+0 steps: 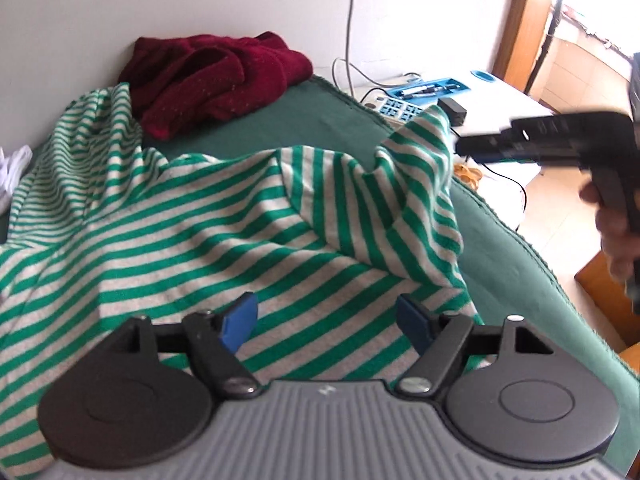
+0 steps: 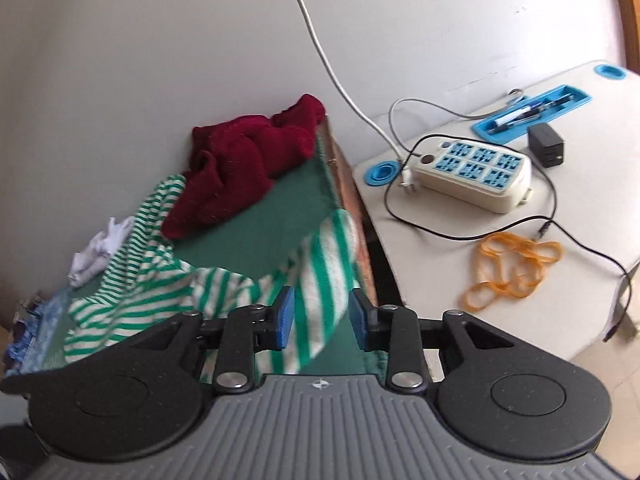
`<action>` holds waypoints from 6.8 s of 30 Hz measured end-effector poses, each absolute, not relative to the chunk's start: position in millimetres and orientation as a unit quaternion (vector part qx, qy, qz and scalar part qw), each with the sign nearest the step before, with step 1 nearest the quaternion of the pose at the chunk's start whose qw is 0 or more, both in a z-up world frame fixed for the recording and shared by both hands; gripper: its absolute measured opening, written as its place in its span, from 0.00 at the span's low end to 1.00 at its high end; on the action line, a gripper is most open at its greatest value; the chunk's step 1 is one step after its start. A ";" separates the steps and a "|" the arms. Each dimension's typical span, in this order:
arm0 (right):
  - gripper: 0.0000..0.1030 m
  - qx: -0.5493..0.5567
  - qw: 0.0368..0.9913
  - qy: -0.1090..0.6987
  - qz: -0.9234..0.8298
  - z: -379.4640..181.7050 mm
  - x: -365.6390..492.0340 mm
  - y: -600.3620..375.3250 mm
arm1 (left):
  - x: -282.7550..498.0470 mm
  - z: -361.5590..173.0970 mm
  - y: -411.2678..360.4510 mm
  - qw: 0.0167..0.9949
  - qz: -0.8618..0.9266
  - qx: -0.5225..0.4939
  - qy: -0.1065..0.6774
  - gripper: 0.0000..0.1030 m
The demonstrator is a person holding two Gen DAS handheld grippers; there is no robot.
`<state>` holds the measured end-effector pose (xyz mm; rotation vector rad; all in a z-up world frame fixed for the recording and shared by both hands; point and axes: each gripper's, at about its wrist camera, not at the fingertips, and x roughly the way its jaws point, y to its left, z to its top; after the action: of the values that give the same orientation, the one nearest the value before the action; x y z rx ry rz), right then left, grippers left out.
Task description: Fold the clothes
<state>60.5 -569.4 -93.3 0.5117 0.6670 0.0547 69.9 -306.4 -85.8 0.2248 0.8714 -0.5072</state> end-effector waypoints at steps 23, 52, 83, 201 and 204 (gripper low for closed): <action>0.04 0.242 0.933 0.264 -0.028 -86.8 41.1 -555.3 | 107.8 -96.0 -311.7 0.871 -0.240 0.094 0.417 0.76; 0.03 0.282 0.913 0.266 0.128 -93.7 44.5 -516.8 | 154.6 -105.3 -266.7 0.867 -0.231 -0.024 0.440 0.45; 0.05 -0.241 0.894 0.260 0.273 -98.4 -12.9 -393.7 | 103.9 -102.0 -242.6 0.815 -0.290 -0.086 0.495 0.55; 0.08 -0.017 0.876 0.431 0.218 -134.5 -255.9 -437.9 | 150.0 -28.4 -212.0 0.871 -0.190 -0.014 0.453 0.00; 0.08 -0.038 0.878 0.429 0.208 -115.4 -264.1 -419.1 | 154.6 -18.9 -206.6 0.869 -0.204 -0.017 0.451 0.00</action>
<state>-264.1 -419.1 -115.4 -0.0802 0.8944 0.4345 154.6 -206.6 -18.9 -0.0350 0.9427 -0.4279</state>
